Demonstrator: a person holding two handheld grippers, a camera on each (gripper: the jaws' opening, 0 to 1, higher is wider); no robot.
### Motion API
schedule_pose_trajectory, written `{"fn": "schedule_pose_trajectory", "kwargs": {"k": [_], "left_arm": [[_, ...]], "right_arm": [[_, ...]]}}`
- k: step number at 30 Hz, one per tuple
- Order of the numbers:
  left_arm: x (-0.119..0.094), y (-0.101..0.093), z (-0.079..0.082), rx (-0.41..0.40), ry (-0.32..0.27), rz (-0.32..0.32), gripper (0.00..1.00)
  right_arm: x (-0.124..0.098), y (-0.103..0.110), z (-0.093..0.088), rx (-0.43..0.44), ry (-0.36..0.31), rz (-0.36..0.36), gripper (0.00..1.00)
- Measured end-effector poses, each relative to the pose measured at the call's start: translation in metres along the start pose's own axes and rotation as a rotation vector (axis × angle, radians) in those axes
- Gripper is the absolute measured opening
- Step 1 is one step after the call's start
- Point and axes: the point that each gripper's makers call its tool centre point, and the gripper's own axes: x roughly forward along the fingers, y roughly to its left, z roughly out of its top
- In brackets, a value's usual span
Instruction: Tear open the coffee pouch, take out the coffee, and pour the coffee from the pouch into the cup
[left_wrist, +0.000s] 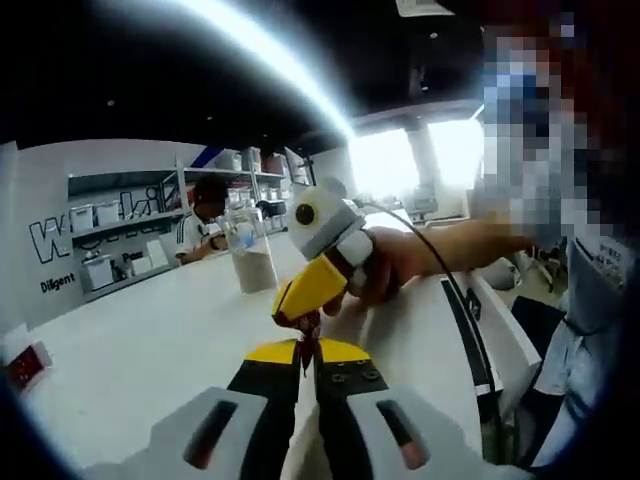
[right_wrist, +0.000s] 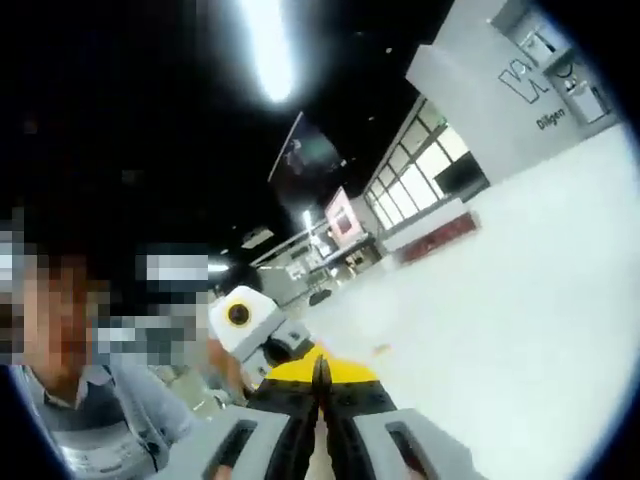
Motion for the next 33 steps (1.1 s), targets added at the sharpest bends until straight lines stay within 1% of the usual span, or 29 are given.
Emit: {"fn": "schedule_pose_trajectory", "kwargs": {"k": [2,4,5,7,9,10,11,12,16,20,23,27,30,33], "left_arm": [[0.0,-0.001,-0.002,-0.023,0.012,-0.011,0.06],[0.0,-0.001,-0.001,-0.051,0.011,-0.016,0.05],[0.0,0.0,-0.002,-0.057,0.012,-0.016,0.05],[0.0,0.001,-0.002,-0.052,0.014,-0.007,0.04],[-0.001,0.0,-0.002,-0.044,0.013,-0.005,0.04],[0.0,0.0,-0.002,-0.044,0.012,-0.007,0.04],[0.0,0.0,-0.002,-0.042,0.016,-0.007,0.04],[0.0,0.0,-0.003,-0.042,0.018,-0.009,0.04],[0.001,-0.002,-0.003,-0.026,0.021,-0.014,0.04],[0.0,-0.002,-0.003,-0.024,0.024,-0.021,0.04],[0.0,-0.002,-0.006,-0.02,0.041,-0.02,0.04],[-0.002,-0.002,-0.005,-0.023,0.036,-0.022,0.04],[-0.002,-0.001,-0.005,-0.028,0.036,-0.018,0.04],[-0.003,0.0,-0.005,-0.037,0.035,-0.018,0.04]], "right_arm": [[0.001,0.0,-0.002,-0.018,0.009,-0.01,0.03],[0.002,0.005,0.0,-0.091,-0.006,-0.007,0.03],[0.002,0.005,-0.001,-0.124,-0.007,-0.018,0.03],[0.004,0.007,-0.003,-0.214,0.001,-0.032,0.04],[0.006,0.008,-0.001,-0.307,-0.002,-0.028,0.16],[0.007,0.006,0.0,-0.327,0.008,-0.022,0.21],[0.008,0.007,-0.002,-0.343,0.02,-0.015,0.24],[0.009,0.006,-0.001,-0.348,0.023,-0.021,0.21],[0.007,-0.002,-0.003,-0.473,0.049,-0.065,0.11],[0.006,-0.001,-0.003,-0.484,0.049,-0.07,0.11],[0.005,-0.005,-0.004,-0.612,0.08,-0.108,0.07],[0.004,-0.001,-0.003,-0.633,0.087,-0.131,0.06],[0.003,-0.003,-0.002,-0.642,0.078,-0.141,0.07],[0.002,-0.003,0.0,-0.621,0.067,-0.139,0.07]]}}
